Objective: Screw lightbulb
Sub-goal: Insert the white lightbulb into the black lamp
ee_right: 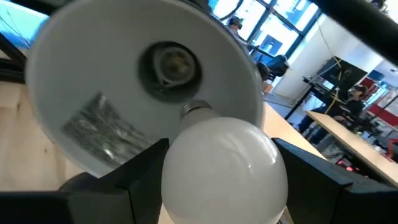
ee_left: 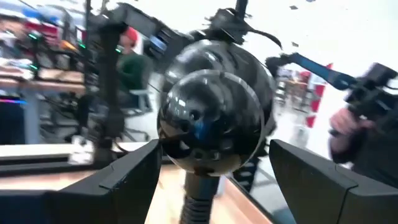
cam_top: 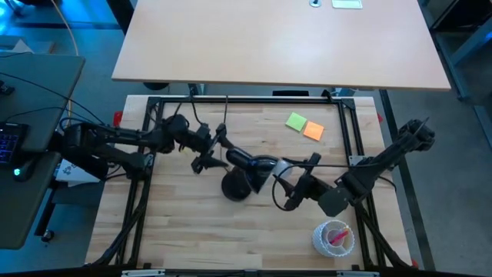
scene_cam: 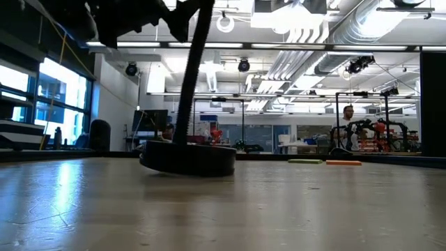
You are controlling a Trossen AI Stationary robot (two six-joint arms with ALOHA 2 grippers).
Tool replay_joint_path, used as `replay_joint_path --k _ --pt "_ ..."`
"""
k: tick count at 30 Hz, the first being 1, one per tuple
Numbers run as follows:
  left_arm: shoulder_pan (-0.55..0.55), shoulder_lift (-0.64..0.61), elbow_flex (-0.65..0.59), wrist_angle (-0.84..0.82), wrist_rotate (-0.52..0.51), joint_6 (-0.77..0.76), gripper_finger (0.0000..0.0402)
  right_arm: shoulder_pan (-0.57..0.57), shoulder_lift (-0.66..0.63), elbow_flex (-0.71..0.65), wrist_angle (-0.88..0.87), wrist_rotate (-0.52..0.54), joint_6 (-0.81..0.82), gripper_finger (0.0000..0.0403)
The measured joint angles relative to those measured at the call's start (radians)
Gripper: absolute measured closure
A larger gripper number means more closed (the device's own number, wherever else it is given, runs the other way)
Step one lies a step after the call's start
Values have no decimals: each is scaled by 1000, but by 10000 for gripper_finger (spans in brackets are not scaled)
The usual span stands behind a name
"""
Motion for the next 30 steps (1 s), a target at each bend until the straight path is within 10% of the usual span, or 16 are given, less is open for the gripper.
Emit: replay_joint_path --k 11,30 --pt "-128 -51 -1 -143 -332 173 110 -36 -30 0 -11 -226 24 148" --pt "-58 -115 0 -117 -191 174 134 -48 -28 -1 4 -257 53 148"
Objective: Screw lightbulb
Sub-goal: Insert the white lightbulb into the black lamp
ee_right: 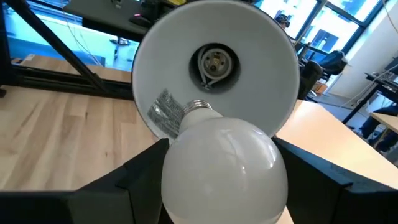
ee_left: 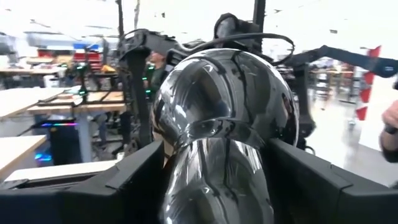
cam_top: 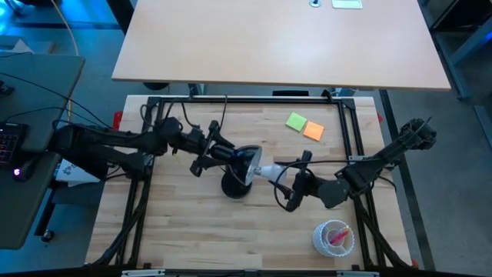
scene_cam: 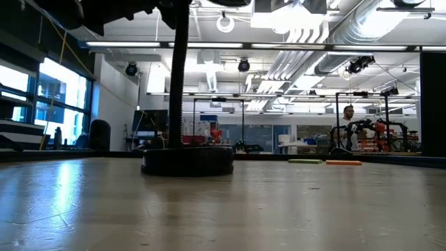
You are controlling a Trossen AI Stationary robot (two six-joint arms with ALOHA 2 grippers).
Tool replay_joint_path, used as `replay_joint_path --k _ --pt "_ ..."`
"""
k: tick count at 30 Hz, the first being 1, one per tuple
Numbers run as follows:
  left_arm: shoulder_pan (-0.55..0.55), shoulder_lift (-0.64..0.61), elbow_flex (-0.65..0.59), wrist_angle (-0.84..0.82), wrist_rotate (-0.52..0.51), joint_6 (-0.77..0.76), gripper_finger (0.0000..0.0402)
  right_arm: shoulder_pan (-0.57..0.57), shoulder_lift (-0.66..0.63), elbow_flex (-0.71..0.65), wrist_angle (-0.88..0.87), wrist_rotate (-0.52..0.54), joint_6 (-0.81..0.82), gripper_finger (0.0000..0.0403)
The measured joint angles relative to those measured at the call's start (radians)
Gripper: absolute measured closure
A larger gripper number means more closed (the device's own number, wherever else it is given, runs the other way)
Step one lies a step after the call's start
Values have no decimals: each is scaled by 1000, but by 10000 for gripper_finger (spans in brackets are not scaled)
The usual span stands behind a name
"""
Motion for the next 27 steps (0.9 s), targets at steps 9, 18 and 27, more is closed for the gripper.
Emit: replay_joint_path --k 9,18,27 --pt "143 33 0 75 217 -62 150 0 1 0 64 -16 -47 148" --pt "224 163 118 80 341 -161 151 1 44 0 148 10 -157 148" --pt "240 122 254 -335 326 -74 123 43 45 0 117 122 -121 148"
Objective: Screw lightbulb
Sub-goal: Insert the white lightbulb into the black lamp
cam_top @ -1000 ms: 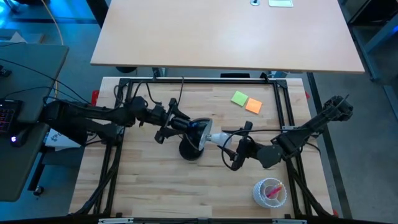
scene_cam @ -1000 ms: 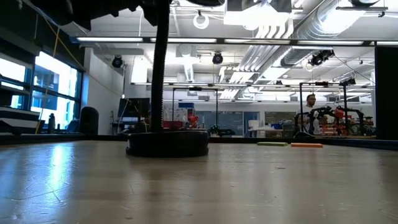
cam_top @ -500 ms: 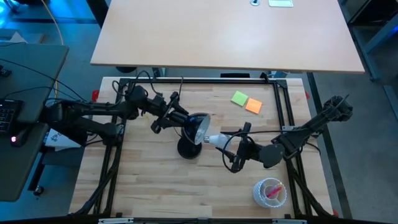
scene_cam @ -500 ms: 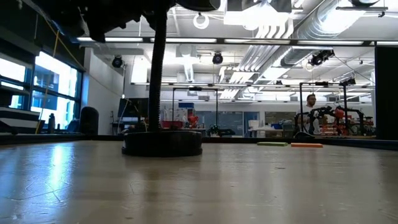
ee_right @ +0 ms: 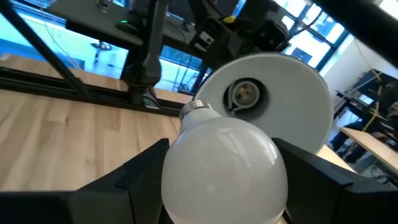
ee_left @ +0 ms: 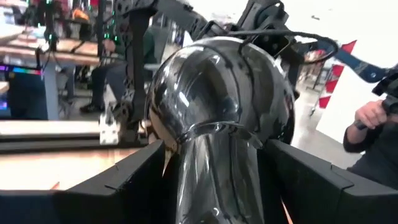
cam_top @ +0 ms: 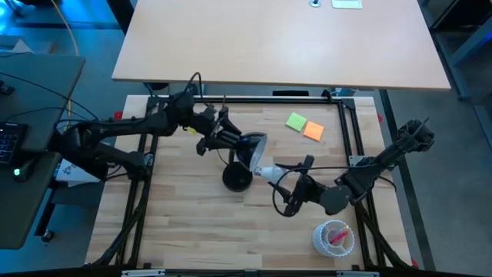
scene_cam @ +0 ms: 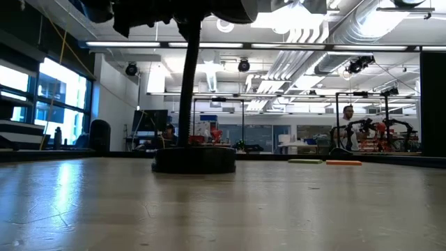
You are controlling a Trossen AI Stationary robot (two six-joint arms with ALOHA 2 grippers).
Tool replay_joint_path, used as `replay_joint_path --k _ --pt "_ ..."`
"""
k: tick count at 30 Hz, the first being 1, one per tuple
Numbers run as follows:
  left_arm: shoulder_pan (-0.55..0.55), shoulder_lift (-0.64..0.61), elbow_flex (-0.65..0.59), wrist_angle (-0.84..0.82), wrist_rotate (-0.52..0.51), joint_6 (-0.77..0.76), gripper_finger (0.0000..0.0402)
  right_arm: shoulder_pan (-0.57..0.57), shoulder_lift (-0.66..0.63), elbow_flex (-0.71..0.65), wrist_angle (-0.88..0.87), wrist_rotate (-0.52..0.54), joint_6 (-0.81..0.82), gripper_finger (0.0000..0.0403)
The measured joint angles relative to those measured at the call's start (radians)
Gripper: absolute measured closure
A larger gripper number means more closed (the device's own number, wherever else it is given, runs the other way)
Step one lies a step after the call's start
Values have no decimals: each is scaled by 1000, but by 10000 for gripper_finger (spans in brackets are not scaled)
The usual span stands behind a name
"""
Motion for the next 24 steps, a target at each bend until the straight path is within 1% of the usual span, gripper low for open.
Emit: replay_joint_path --k 5,7,11,13,18,24 --pt "29 -62 21 -153 -14 49 119 -2 0 0 -29 2 47 148" --pt "40 -104 23 -220 -83 78 119 -1 0 0 -40 2 53 148" --pt "45 -198 23 -353 -277 163 118 0 0 0 -43 2 45 148" --pt "43 -243 23 -403 -344 178 118 -4 0 0 -43 2 40 148" --pt "4 -326 23 -447 -391 161 118 -12 0 0 -43 2 42 148" --pt "-84 -359 23 -465 -474 195 117 -9 0 0 -44 2 62 148"
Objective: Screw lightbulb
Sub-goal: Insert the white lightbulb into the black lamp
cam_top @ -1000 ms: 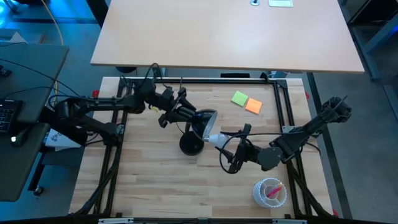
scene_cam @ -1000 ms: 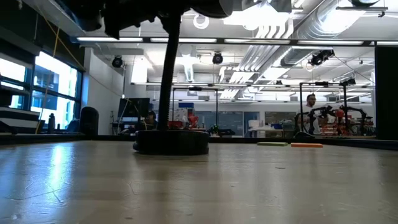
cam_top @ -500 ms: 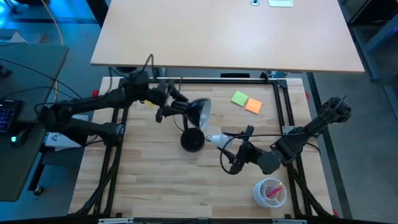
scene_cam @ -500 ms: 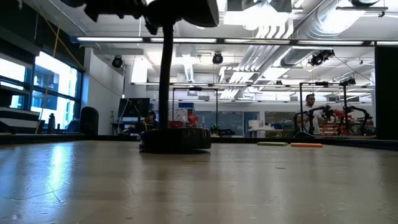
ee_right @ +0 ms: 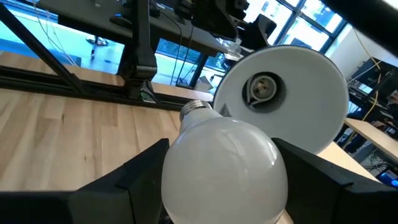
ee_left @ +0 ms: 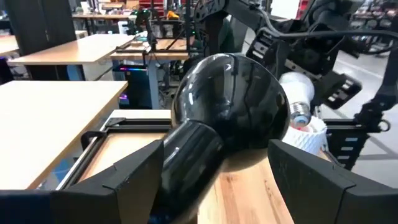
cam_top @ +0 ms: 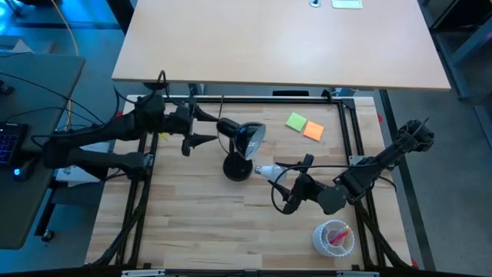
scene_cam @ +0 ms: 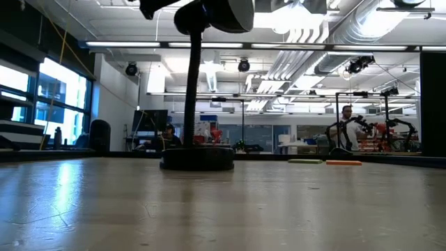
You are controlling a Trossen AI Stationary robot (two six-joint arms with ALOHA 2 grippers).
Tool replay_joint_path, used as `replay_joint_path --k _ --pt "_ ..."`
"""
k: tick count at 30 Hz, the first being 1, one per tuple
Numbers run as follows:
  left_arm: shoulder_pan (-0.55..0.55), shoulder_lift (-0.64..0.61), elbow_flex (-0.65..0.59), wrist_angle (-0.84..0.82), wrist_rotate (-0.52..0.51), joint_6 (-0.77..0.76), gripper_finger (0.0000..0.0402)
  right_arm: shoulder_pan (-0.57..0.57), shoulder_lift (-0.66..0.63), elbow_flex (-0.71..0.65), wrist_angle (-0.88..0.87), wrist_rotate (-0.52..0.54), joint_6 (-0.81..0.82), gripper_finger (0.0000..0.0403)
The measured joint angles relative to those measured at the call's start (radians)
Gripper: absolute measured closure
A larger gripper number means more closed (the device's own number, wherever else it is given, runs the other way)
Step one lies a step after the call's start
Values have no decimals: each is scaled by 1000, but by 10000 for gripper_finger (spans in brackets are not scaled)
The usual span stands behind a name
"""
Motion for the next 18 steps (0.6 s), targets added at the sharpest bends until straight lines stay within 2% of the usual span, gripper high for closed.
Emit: replay_joint_path --k 7,11,15,18 --pt "-41 23 0 7 -31 20 117 0 0 0 -24 -1 1 148" --pt "-47 27 0 -13 -42 88 117 -4 0 0 -30 -2 -20 148" --pt "-49 13 0 -101 -223 145 117 -10 -11 0 -59 -3 -28 148" --pt "-62 24 -3 -191 -359 119 117 -9 -37 0 -102 10 -22 148"
